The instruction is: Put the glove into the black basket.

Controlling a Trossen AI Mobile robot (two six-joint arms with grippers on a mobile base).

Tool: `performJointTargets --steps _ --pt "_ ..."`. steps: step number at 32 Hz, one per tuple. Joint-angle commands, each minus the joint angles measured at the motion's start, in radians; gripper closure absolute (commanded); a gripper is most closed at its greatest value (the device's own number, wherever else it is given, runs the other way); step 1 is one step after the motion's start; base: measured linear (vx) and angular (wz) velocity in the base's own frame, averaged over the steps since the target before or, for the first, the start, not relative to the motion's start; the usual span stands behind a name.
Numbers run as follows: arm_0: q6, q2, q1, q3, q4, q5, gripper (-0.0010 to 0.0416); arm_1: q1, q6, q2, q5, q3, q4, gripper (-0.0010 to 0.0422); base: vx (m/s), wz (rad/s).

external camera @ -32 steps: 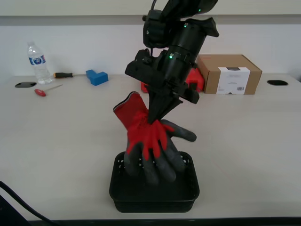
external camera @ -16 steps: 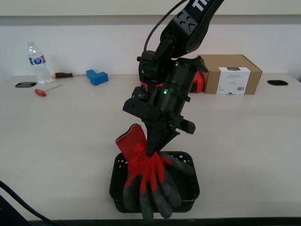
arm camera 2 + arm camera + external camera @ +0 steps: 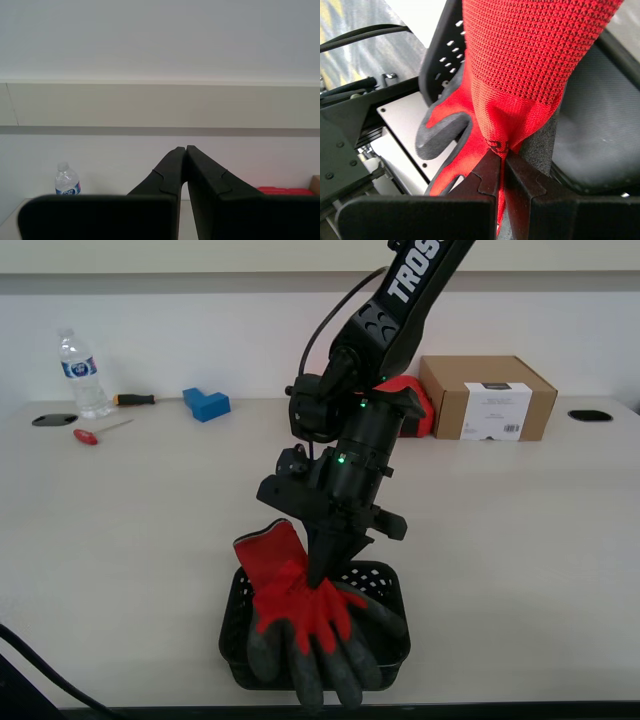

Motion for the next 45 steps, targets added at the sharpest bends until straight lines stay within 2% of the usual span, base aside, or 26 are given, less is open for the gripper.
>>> performJointTargets --steps 1,5,7,8,9,14,19,22,24,26,27,28,34,36,39,45 --pt "0.017 0.001 0.000 -0.002 -0.002 0.022 0.0406 -0.001 0.000 0.000 0.000 0.001 0.004 0.0412 0.000 0.000" --pt "0.022 0.001 0.000 -0.001 -0.001 0.022 0.0395 0.000 0.000 0.000 0.000 0.001 0.004 0.0412 0.000 0.000" --pt "0.021 0.001 0.000 -0.001 0.002 0.023 0.0363 -0.001 0.000 0.000 0.000 0.001 0.004 0.0412 0.000 0.000" --pt "0.028 0.001 0.000 0.001 0.006 0.044 0.0335 0.000 0.000 0.000 0.000 0.001 0.004 0.0412 0.000 0.000" --pt "0.037 0.001 0.000 0.001 0.006 0.088 0.0306 0.000 0.000 0.000 0.000 0.001 0.004 0.0412 0.000 0.000" --pt "0.040 0.000 -0.003 0.016 0.002 0.088 0.0241 0.000 0.000 0.000 0.000 0.001 0.004 0.0412 0.000 0.000" --pt "0.040 -0.002 -0.007 0.150 0.002 0.094 0.0234 0.000 0.000 0.000 0.000 0.001 0.003 0.0412 0.000 0.000" --pt "0.040 -0.003 -0.018 0.286 0.000 0.096 0.0235 0.000 0.000 0.000 0.000 0.001 0.003 0.0412 0.000 0.000" --pt "0.029 -0.003 -0.042 0.420 0.000 0.116 0.0234 0.000 0.001 0.000 0.000 0.001 0.004 0.0412 0.000 0.000" --pt "0.020 -0.003 -0.061 0.493 0.000 0.162 0.0234 0.000 0.001 0.000 0.000 0.001 0.004 0.0412 0.000 0.000" --pt "0.014 -0.003 -0.083 0.561 -0.001 0.242 0.0234 0.000 0.000 0.000 0.000 0.001 0.004 0.0412 0.000 0.000" --pt "0.015 -0.004 -0.108 0.610 -0.001 0.282 0.0234 0.000 0.000 0.000 0.000 0.001 0.003 0.0412 0.000 0.000" --pt "0.017 -0.004 -0.182 0.683 -0.006 0.316 0.0234 0.000 0.000 0.000 0.000 0.001 0.003 0.0412 0.000 0.000" --pt "0.015 -0.004 -0.227 0.681 -0.008 0.382 0.0234 0.000 0.000 0.000 0.000 0.001 0.003 0.0412 0.000 0.000" --pt "0.018 -0.004 -0.251 0.681 -0.008 0.381 0.0234 0.000 0.000 0.000 0.000 0.001 0.004 0.0412 0.000 0.000" --pt "0.018 -0.004 -0.253 0.684 0.000 0.381 0.0234 0.000 0.000 0.000 0.000 0.001 0.004 0.0412 0.000 0.000"
